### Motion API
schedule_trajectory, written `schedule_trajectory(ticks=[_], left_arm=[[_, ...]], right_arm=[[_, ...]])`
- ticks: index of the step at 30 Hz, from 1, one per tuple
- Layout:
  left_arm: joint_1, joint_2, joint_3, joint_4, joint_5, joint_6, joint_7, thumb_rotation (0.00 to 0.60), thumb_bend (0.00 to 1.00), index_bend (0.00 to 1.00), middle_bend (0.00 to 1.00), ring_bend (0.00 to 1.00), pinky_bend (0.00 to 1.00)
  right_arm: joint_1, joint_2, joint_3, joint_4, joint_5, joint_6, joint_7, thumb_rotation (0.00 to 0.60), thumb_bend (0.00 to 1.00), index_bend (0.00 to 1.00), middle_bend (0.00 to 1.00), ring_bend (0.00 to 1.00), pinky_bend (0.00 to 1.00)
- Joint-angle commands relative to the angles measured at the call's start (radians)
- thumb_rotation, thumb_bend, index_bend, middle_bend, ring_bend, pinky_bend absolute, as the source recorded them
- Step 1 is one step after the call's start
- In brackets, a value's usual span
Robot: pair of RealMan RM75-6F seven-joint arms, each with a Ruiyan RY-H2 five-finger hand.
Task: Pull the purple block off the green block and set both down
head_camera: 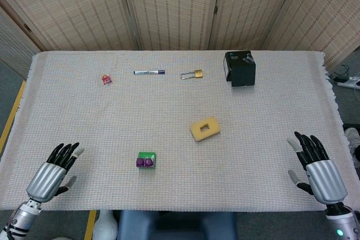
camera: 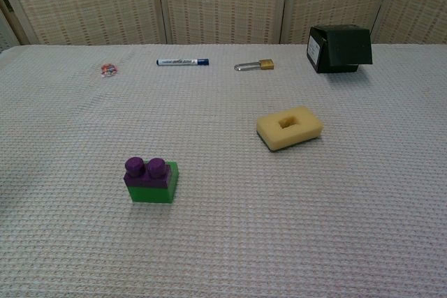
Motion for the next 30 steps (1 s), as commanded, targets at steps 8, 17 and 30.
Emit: schedule_trajectory(ticks=[8,17,30], left_arm=[[-0.024,-0.032,0.004,0.016,-0.036,-0.091,0.02,0.6,0.44,0.0,0.0,0.0,0.0],[-0.041,-0.055,-0.007,-0.042,-0.026,-0.092,0.028,0.6,0.44,0.0,0.0,0.0,0.0],[-0.081,-0.055,-0.126,-0.483,-0.332,-0.218,0.277,0.6,0.44,0.28,0.0,0.0,0.01]], right_arm=[[-0.006,0.009,0.003,0.008,0.002,0.01,0.028,0.6,0.39,0.0,0.0,0.0,0.0],[-0.014,0.008,0.014,0.003,-0.002,0.039,0.041,0.6,0.39,0.0,0.0,0.0,0.0],[0.029,0.023,0.006,-0.01,-0.019,-0.029,0.086,0.6,0.39,0.0,0.0,0.0,0.0]])
